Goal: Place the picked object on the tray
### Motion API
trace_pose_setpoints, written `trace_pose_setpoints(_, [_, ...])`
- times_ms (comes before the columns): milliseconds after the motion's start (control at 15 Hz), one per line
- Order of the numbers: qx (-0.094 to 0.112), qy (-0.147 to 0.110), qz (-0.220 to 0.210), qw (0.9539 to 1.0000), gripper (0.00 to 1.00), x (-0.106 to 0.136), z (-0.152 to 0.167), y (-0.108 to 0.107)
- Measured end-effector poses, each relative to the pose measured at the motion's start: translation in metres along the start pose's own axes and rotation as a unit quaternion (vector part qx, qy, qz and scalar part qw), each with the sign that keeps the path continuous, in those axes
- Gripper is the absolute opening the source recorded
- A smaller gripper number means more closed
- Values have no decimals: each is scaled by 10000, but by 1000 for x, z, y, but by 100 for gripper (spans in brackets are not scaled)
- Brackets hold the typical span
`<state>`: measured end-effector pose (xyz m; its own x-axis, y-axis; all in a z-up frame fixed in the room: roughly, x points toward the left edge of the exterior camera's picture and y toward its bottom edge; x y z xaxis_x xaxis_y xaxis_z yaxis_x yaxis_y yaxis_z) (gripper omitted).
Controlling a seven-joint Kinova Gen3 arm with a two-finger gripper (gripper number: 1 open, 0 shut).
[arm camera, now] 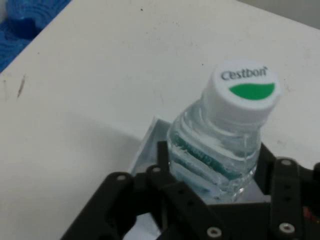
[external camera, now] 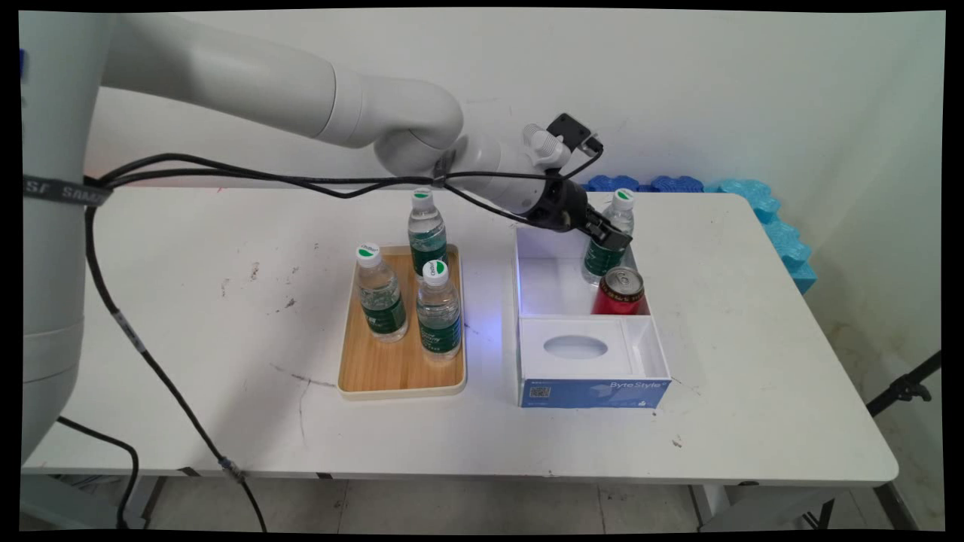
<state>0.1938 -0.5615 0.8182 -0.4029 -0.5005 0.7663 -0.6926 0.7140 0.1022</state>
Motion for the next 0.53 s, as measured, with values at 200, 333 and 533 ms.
trace_pose_setpoints(200, [4,51,68,10000,0,-2,-1,1])
trace_pose_setpoints(333, [23,119,119,9999,0,-2,-7,2])
trace_pose_setpoints(533, [76,258,145,9995,0,3,-25,2])
